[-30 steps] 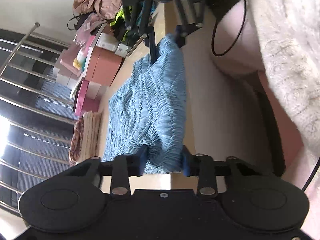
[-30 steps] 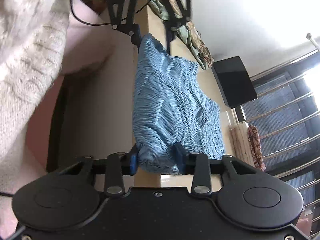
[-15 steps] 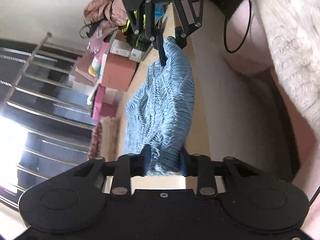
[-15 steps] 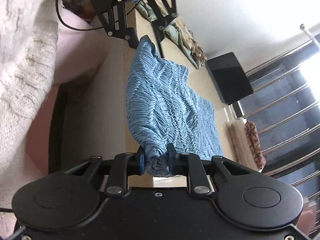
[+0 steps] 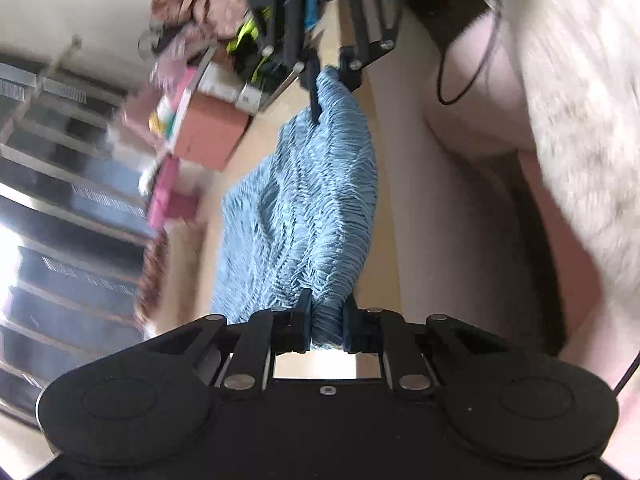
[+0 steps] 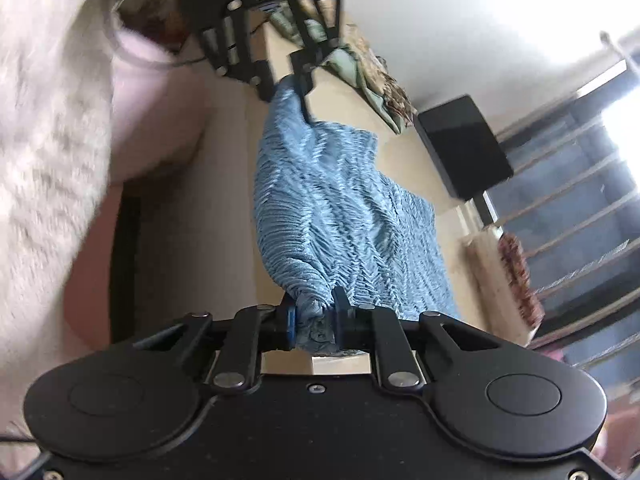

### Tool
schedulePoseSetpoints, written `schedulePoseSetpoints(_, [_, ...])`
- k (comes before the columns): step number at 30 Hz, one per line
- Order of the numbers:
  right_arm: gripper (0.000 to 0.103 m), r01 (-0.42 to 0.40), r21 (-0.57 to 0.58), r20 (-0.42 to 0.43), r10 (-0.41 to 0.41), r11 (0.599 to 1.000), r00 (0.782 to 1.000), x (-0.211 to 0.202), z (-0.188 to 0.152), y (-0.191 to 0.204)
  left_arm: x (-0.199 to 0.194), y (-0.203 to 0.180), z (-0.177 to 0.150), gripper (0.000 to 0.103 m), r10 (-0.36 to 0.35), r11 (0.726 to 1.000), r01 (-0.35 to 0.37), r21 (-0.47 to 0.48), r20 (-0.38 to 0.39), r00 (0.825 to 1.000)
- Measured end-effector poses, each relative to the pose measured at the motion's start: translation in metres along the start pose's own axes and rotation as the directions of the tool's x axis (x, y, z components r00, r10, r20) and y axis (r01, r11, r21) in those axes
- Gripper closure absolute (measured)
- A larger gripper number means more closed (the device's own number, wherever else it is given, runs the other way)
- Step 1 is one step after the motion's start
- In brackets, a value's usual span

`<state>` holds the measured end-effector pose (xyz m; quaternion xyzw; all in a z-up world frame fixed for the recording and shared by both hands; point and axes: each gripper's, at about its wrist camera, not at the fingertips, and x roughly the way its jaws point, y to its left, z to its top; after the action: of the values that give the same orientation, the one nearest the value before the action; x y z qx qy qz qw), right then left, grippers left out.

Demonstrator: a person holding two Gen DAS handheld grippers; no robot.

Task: Fold clothes
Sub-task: 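Lift the garment edge with both grippers and fold it over again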

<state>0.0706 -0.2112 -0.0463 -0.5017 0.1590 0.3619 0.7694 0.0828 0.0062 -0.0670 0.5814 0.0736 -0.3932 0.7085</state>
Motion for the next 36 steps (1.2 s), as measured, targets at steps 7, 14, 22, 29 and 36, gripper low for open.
schedulePoseSetpoints(7, [0.088,-0.294,0.355,0.064,0.291,0.887,0.955,-0.015,0.006,-0.055,-0.021,0.054,0.002,0.091,-0.271,0.918,0.265,-0.295,0.021,0.962])
schedulePoseSetpoints(14, [0.088,-0.514,0.714,0.306,0.448,0.475,0.840,-0.013,-0.034,-0.139,-0.014,0.149,-0.022,0.090,-0.432,0.669,0.435,-0.603,0.161,0.887])
schedulePoseSetpoints(22, [0.085,-0.411,0.911,0.391,0.358,-0.021,0.848,0.079,-0.107,-0.200,0.106,0.226,-0.091,0.087,-0.408,0.128,0.349,-0.928,0.272,0.872])
schedulePoseSetpoints(29, [0.057,-0.407,0.870,0.477,0.270,-0.277,0.836,0.113,-0.154,-0.181,0.141,0.201,-0.140,0.069,-0.334,-0.175,0.385,-0.906,0.422,0.843])
schedulePoseSetpoints(36, [0.088,-0.443,0.882,0.467,0.187,-0.158,0.864,0.100,-0.150,-0.169,0.126,0.180,-0.144,0.093,-0.147,-0.170,0.376,-0.911,0.401,0.904])
